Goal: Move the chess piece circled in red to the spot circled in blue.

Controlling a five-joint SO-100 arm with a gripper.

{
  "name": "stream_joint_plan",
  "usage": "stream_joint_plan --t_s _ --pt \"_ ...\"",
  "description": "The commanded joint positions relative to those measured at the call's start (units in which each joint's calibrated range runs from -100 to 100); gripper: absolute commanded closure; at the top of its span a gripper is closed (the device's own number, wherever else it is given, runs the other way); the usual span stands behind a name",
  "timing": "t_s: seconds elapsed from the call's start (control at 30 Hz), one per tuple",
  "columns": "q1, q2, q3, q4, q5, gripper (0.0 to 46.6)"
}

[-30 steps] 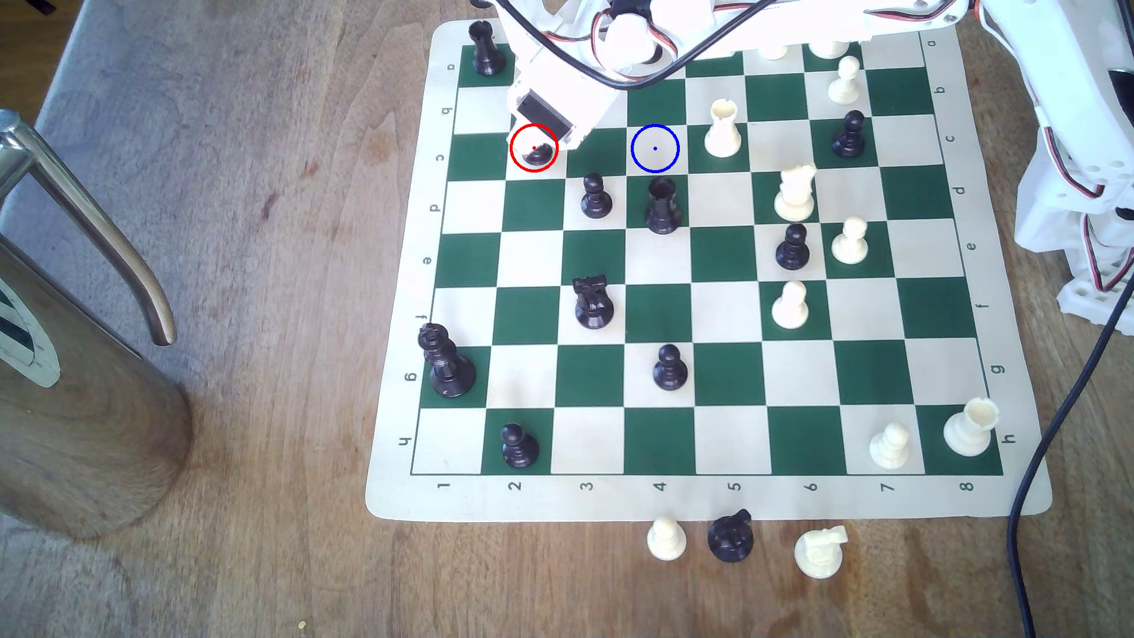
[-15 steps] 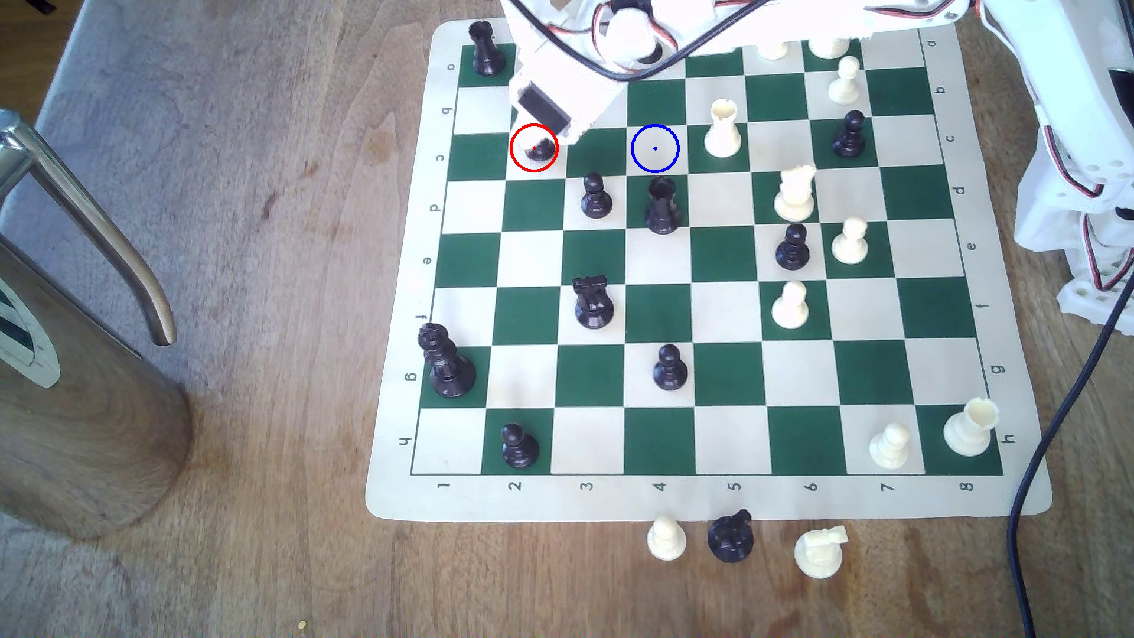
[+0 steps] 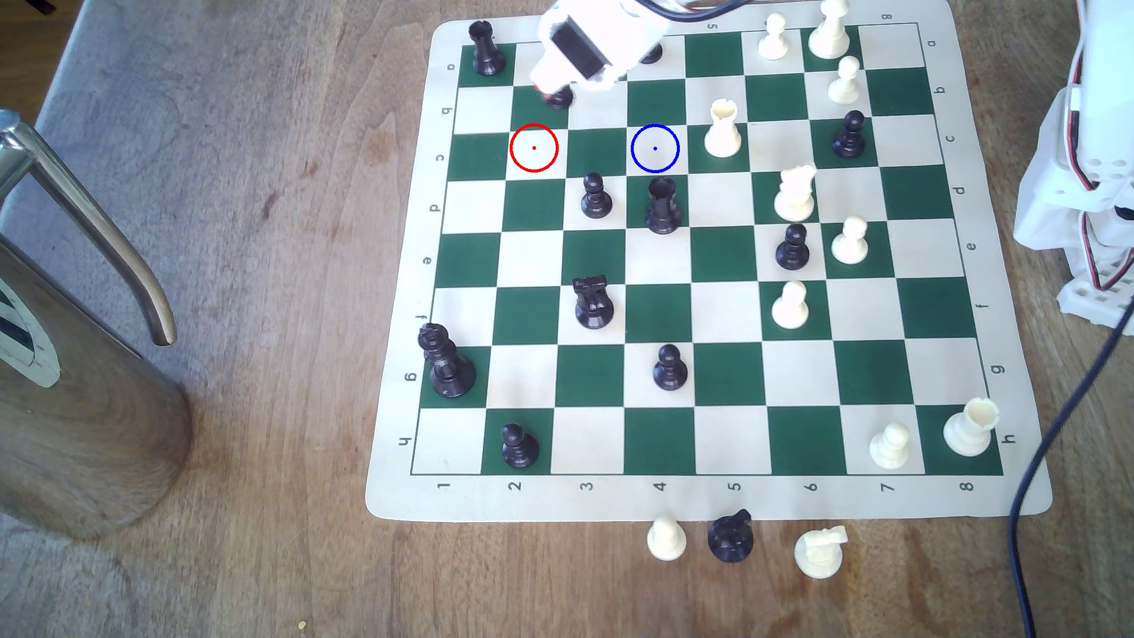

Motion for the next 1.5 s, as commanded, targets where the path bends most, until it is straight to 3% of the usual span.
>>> stream_joint_plan --t_s 0.0,0.23,0.87,1.47 --pt "-0.24 -10.03 4.79 -1.53 0.44 46.3" --pt "0.62 -11.30 13.85 -5.29 0.39 46.3" --pt "2.03 -8.42 17.84 -2.84 3.08 46.3" --pt "0.93 -7.23 20.20 -2.84 4.05 46.1"
